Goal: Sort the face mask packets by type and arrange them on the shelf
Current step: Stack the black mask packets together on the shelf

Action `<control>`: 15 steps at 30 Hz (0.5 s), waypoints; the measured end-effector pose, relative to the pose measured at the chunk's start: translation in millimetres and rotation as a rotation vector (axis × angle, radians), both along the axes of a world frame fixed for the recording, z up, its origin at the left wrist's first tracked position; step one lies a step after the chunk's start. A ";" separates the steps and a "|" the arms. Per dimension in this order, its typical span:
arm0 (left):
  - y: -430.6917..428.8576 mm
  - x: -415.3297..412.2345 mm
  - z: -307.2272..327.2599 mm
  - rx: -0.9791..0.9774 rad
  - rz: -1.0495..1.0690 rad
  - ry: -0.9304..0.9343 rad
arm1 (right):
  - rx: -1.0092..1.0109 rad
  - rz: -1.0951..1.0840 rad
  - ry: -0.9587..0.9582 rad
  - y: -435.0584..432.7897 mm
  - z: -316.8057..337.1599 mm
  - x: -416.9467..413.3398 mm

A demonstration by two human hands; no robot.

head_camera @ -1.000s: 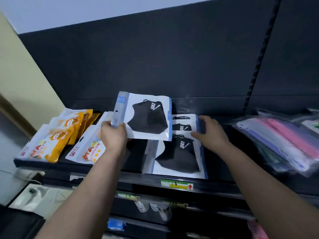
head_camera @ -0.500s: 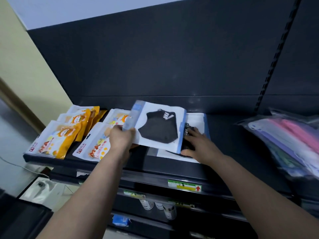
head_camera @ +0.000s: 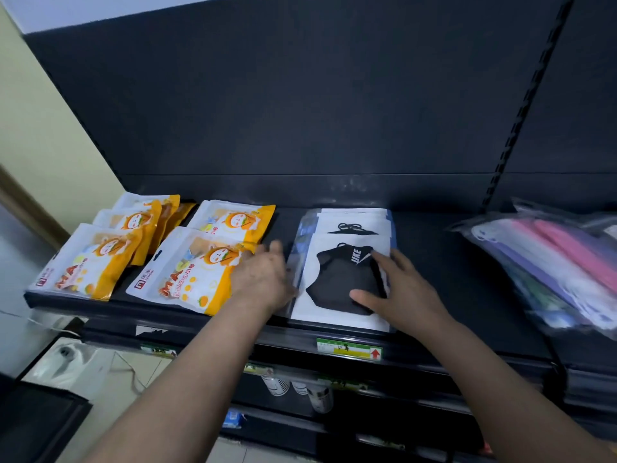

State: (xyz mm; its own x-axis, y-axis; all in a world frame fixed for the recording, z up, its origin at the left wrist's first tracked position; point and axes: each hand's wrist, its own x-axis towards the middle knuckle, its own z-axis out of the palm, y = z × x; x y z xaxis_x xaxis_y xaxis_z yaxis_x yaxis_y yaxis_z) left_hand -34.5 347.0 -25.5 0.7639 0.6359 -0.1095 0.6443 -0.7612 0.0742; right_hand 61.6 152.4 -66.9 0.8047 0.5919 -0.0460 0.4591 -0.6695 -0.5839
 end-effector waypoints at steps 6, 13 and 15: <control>4.3 9.5 6.4 -0.153 -0.143 0.110 | -0.118 -0.001 0.022 -3.5 8.8 9.2; 17.1 64.3 -4.9 -0.209 -0.325 -0.130 | -0.018 -0.068 0.016 19.9 13.2 20.3; 20.9 81.0 -11.9 -0.217 -0.394 -0.067 | -0.013 -0.050 0.089 24.5 10.2 17.8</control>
